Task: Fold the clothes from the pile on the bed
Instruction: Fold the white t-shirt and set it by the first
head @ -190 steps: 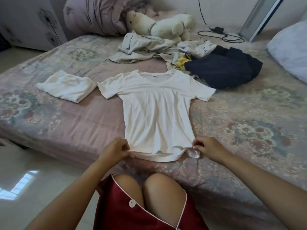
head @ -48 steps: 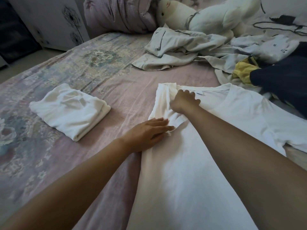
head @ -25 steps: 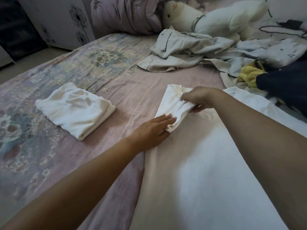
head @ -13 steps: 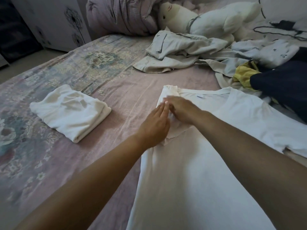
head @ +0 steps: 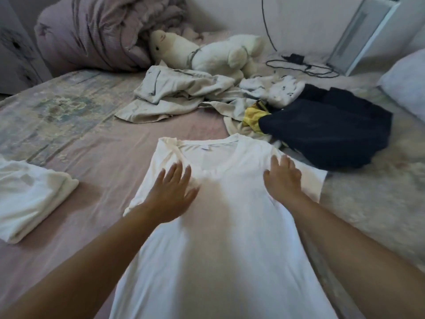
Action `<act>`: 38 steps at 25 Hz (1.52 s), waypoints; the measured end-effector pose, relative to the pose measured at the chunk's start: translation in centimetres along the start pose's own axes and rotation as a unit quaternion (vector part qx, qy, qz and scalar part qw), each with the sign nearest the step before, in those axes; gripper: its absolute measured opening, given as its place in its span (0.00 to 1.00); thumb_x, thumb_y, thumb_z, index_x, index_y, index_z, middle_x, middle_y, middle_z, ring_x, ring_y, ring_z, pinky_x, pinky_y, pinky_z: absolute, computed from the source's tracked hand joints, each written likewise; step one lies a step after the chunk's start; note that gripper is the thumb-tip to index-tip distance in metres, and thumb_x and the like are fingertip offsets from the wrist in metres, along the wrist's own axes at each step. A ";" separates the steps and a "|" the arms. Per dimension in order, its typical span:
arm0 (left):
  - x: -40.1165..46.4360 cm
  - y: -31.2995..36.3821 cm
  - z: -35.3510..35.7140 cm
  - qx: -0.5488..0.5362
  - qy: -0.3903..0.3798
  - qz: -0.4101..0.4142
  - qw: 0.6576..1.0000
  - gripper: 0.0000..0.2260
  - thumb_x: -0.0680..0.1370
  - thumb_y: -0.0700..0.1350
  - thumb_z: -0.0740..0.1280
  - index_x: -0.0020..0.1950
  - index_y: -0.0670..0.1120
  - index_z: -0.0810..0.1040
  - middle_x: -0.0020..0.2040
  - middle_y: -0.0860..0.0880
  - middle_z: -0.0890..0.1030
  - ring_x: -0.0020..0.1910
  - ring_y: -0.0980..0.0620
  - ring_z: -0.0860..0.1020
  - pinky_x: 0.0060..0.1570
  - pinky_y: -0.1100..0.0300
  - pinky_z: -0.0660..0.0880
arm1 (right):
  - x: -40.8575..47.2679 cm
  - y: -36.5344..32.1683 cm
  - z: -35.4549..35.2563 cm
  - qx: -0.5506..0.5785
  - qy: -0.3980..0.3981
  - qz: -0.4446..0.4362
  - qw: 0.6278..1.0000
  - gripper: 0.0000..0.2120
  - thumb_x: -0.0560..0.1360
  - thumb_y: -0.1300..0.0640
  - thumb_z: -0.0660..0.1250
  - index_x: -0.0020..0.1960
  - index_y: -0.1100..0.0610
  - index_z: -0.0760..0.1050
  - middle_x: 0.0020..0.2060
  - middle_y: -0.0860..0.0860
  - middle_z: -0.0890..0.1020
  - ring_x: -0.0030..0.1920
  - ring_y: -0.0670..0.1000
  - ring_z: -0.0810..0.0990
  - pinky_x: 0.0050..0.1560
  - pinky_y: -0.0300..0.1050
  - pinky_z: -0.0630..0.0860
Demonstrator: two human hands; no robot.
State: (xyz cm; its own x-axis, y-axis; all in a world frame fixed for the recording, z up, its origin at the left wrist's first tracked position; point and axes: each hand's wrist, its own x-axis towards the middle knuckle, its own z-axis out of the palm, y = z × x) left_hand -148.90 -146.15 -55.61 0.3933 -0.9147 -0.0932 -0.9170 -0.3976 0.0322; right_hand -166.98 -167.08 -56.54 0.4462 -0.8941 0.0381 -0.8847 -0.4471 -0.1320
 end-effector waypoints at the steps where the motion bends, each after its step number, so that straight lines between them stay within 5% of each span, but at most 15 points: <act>1: 1.0 2.1 -0.4 -0.027 0.010 0.035 0.999 0.41 0.69 0.65 0.30 0.78 0.45 0.43 0.78 0.42 0.43 0.77 0.47 0.43 0.74 0.50 0.43 | 0.3 2.9 -0.5 0.005 -0.002 0.069 0.998 0.26 0.81 0.52 0.53 0.75 0.60 0.54 0.74 0.61 0.56 0.72 0.60 0.57 0.68 0.55 0.60; 6: 6.0 13.4 2.5 -0.060 -0.007 0.095 0.994 0.26 0.82 0.58 0.41 0.78 0.50 0.43 0.78 0.46 0.42 0.77 0.48 0.41 0.73 0.50 0.40 | 2.2 8.9 -0.5 0.243 -0.002 0.261 0.934 0.25 0.74 0.55 0.63 0.66 0.67 0.64 0.64 0.62 0.72 0.62 0.63 0.73 0.59 0.52 0.73; 10: 6.7 15.2 5.4 -0.056 0.040 0.069 0.995 0.38 0.70 0.65 0.27 0.78 0.54 0.45 0.78 0.49 0.43 0.77 0.50 0.40 0.72 0.50 0.34 | 3.5 9.3 -1.9 0.520 -0.027 0.345 0.781 0.21 0.70 0.58 0.72 0.59 0.65 0.71 0.48 0.58 0.77 0.51 0.61 0.78 0.51 0.51 0.75; 15: 6.9 14.5 4.2 -0.191 0.020 0.059 0.980 0.33 0.76 0.59 0.33 0.76 0.50 0.56 0.78 0.48 0.54 0.77 0.50 0.51 0.74 0.54 0.43 | 3.0 6.0 -5.3 0.509 -0.063 0.239 0.825 0.05 0.74 0.59 0.63 0.41 0.59 0.71 0.37 0.54 0.74 0.36 0.53 0.72 0.35 0.42 0.67; 16: 7.1 14.3 3.2 -0.354 0.033 0.015 0.935 0.27 0.81 0.56 0.39 0.74 0.47 0.63 0.75 0.46 0.62 0.74 0.49 0.59 0.73 0.55 0.51 | 2.8 4.5 -5.8 0.526 -0.064 0.205 0.823 0.07 0.75 0.60 0.61 0.38 0.58 0.70 0.34 0.54 0.73 0.34 0.52 0.71 0.32 0.41 0.67; 19: 8.2 12.3 -0.5 -0.747 0.040 -0.149 0.647 0.25 0.82 0.58 0.48 0.64 0.41 0.72 0.56 0.42 0.79 0.50 0.45 0.79 0.49 0.54 0.74 | 1.2 -1.2 -6.4 0.560 -0.074 0.085 0.821 0.09 0.75 0.63 0.59 0.36 0.58 0.70 0.30 0.54 0.72 0.30 0.52 0.72 0.28 0.39 0.69; 20: 8.7 11.0 -1.2 -0.783 0.018 -0.192 0.592 0.29 0.80 0.62 0.47 0.63 0.40 0.72 0.50 0.42 0.79 0.45 0.45 0.79 0.43 0.53 0.76 | 0.5 -3.1 -6.0 0.559 -0.084 0.039 0.824 0.09 0.76 0.62 0.60 0.37 0.59 0.71 0.30 0.55 0.73 0.31 0.53 0.73 0.30 0.41 0.71; 22: 9.4 9.1 -2.2 -0.795 -0.022 -0.251 0.551 0.36 0.75 0.70 0.49 0.59 0.40 0.74 0.48 0.43 0.80 0.45 0.45 0.79 0.44 0.53 0.75 | -1.0 -6.0 -4.6 0.525 -0.145 -0.055 0.837 0.12 0.77 0.57 0.62 0.36 0.61 0.72 0.33 0.55 0.75 0.36 0.55 0.77 0.37 0.47 0.74; 23: 9.5 8.5 -2.3 -0.771 -0.032 -0.280 0.572 0.36 0.73 0.72 0.54 0.59 0.41 0.75 0.50 0.44 0.80 0.48 0.44 0.79 0.48 0.53 0.75 | -1.7 -6.5 -3.7 0.477 -0.172 -0.091 0.857 0.14 0.77 0.55 0.62 0.36 0.62 0.72 0.35 0.55 0.76 0.39 0.55 0.77 0.40 0.47 0.73; 25: 9.7 7.9 -1.5 -0.658 -0.015 -0.327 0.679 0.27 0.73 0.63 0.64 0.53 0.39 0.73 0.50 0.44 0.78 0.50 0.42 0.76 0.50 0.54 0.73 | -2.5 -5.6 -1.8 0.305 -0.155 -0.154 0.927 0.13 0.78 0.53 0.61 0.37 0.58 0.72 0.43 0.56 0.77 0.48 0.56 0.76 0.46 0.46 0.70; 27: 9.5 7.9 -0.9 -0.548 0.026 -0.334 0.766 0.13 0.77 0.48 0.66 0.40 0.40 0.70 0.39 0.45 0.74 0.45 0.44 0.74 0.45 0.55 0.71 | -3.5 -3.5 -0.3 0.135 -0.145 -0.205 0.959 0.14 0.79 0.49 0.58 0.58 0.56 0.73 0.65 0.58 0.70 0.68 0.58 0.66 0.64 0.49 0.65; 29: 9.6 7.5 -0.2 -0.545 0.045 -0.324 0.772 0.10 0.78 0.43 0.63 0.39 0.40 0.70 0.38 0.44 0.74 0.45 0.44 0.74 0.43 0.56 0.71 | -4.7 -1.7 0.7 0.053 -0.201 -0.241 0.948 0.31 0.79 0.40 0.51 0.77 0.53 0.51 0.77 0.54 0.50 0.77 0.54 0.45 0.75 0.50 0.46; 32: 8.8 6.8 0.4 -0.551 0.085 -0.299 0.775 0.10 0.78 0.44 0.62 0.53 0.38 0.74 0.52 0.40 0.78 0.53 0.40 0.76 0.52 0.53 0.75 | -5.6 -0.2 1.6 0.000 -0.222 -0.265 0.939 0.39 0.71 0.28 0.36 0.77 0.46 0.37 0.77 0.50 0.38 0.76 0.49 0.35 0.73 0.50 0.37; 36: 6.8 7.3 -0.6 -0.208 0.146 -0.193 0.948 0.15 0.79 0.41 0.60 0.64 0.39 0.66 0.57 0.40 0.73 0.52 0.40 0.75 0.41 0.54 0.70 | -4.5 0.0 0.5 0.012 -0.179 -0.265 0.947 0.29 0.80 0.38 0.41 0.77 0.46 0.41 0.77 0.49 0.40 0.76 0.48 0.37 0.75 0.51 0.40; 38: 6.8 7.4 -0.9 -0.071 0.248 -0.036 0.966 0.16 0.79 0.41 0.57 0.64 0.37 0.69 0.58 0.39 0.74 0.55 0.39 0.75 0.44 0.51 0.75 | -3.6 -0.9 0.3 0.024 -0.126 -0.276 0.953 0.27 0.82 0.43 0.43 0.78 0.49 0.44 0.77 0.50 0.43 0.76 0.48 0.40 0.74 0.50 0.42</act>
State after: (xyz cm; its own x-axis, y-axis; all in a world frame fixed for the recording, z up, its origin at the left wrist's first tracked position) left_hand -152.97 -155.40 -55.10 0.4711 -0.7931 0.3862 -0.8818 -0.4344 0.1835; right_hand -167.71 -163.43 -56.83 0.8649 -0.4865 -0.1236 -0.5020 -0.8400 -0.2060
